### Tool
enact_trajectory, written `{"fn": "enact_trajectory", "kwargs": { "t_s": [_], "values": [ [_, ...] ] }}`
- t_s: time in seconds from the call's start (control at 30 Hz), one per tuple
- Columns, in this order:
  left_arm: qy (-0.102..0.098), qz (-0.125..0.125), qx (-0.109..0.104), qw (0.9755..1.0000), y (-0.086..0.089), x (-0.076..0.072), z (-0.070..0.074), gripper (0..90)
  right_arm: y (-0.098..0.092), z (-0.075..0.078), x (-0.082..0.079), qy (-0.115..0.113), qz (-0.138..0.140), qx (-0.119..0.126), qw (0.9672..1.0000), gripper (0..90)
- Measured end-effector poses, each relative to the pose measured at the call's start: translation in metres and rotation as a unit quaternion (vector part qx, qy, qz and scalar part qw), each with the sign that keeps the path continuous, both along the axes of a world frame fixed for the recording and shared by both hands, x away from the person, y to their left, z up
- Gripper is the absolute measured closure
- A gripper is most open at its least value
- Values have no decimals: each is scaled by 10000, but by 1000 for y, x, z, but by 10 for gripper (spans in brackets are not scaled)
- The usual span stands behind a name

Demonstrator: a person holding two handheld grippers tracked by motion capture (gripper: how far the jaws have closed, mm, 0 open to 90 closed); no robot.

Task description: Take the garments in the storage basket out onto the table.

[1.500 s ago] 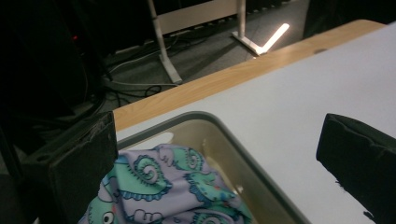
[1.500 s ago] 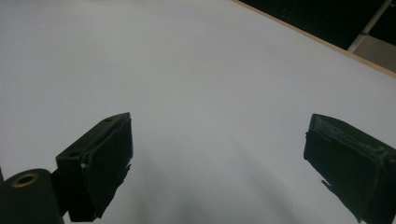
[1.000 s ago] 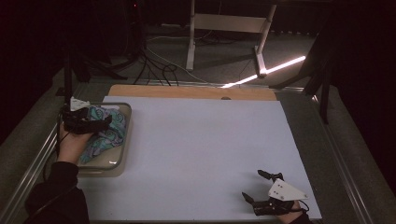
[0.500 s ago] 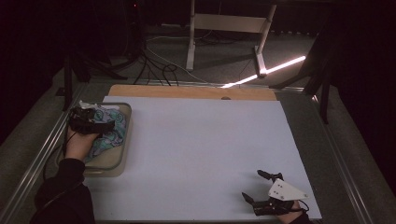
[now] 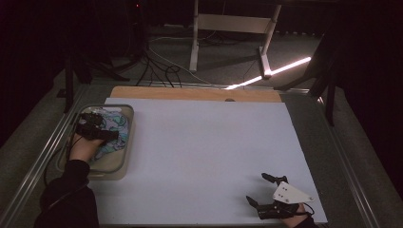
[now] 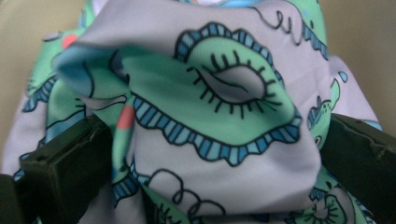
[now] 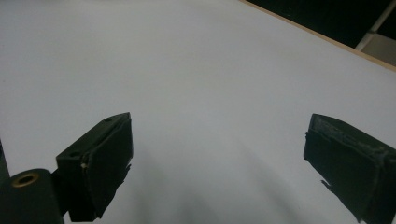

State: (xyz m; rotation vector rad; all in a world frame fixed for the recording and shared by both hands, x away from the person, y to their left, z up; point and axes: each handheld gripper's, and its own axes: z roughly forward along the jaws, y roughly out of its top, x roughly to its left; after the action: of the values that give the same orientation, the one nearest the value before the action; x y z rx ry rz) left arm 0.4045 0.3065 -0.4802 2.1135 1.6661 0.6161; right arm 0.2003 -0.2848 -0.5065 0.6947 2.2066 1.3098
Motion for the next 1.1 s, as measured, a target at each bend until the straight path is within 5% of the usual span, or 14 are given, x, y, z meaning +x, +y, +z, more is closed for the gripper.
{"fn": "enact_trajectory", "kwargs": {
  "t_s": [0.1,0.5,0.73,0.9,1.1],
  "values": [
    [171,90,-149,9997,2,2,-4,0,0,0,0,-3,2,2,10000,84],
    [849,215,-95,9961,3,8,-16,7,0,-1,0,8,31,-10,10000,85],
    [967,22,-119,9952,2,7,-11,223,0,0,0,15,40,1,10000,85],
    [928,-224,75,9954,3,2,-6,579,0,0,-1,-20,43,-20,10000,85],
    [870,-208,262,9957,-1,1,4,717,0,0,-1,-3,56,-1,10000,85]
  ]
}}
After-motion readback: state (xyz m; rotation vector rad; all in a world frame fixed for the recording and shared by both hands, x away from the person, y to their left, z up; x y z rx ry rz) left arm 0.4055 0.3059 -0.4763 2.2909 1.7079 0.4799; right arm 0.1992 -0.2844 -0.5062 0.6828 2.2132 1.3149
